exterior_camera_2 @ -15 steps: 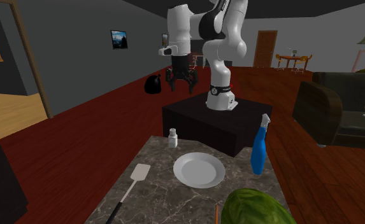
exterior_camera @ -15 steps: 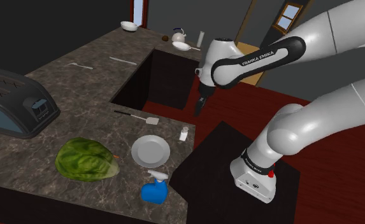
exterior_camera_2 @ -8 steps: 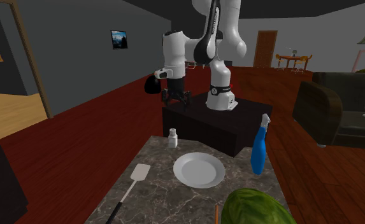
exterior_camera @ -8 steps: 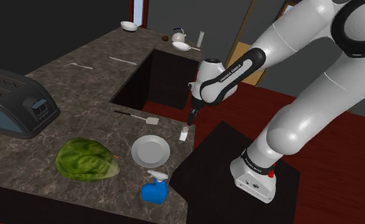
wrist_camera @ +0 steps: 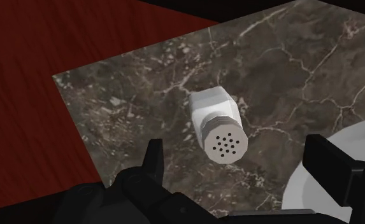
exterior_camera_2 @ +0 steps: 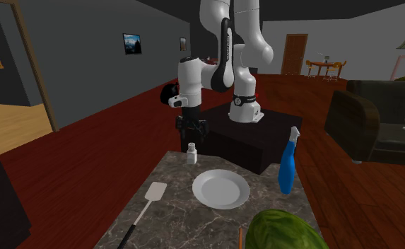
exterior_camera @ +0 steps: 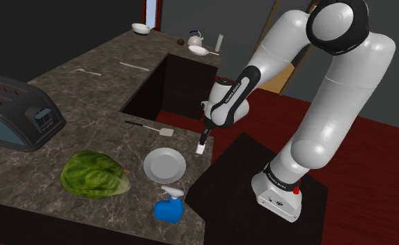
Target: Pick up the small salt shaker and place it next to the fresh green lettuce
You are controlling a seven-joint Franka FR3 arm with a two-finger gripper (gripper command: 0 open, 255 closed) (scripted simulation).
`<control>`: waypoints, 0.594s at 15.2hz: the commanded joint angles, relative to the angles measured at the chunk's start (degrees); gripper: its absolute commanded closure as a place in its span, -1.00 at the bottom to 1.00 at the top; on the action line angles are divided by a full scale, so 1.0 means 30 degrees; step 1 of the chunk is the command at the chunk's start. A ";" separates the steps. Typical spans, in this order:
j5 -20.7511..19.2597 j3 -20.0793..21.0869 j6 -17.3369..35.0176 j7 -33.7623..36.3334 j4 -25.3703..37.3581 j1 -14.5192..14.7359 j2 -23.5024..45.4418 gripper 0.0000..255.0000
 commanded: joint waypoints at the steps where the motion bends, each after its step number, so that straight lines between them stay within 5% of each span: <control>1: 0.0054 0.0043 0.0672 -0.0087 0.0182 -0.0068 0.0835 -1.00; 9: 0.0094 0.0108 0.1437 -0.0123 0.0414 -0.0122 0.1832 -1.00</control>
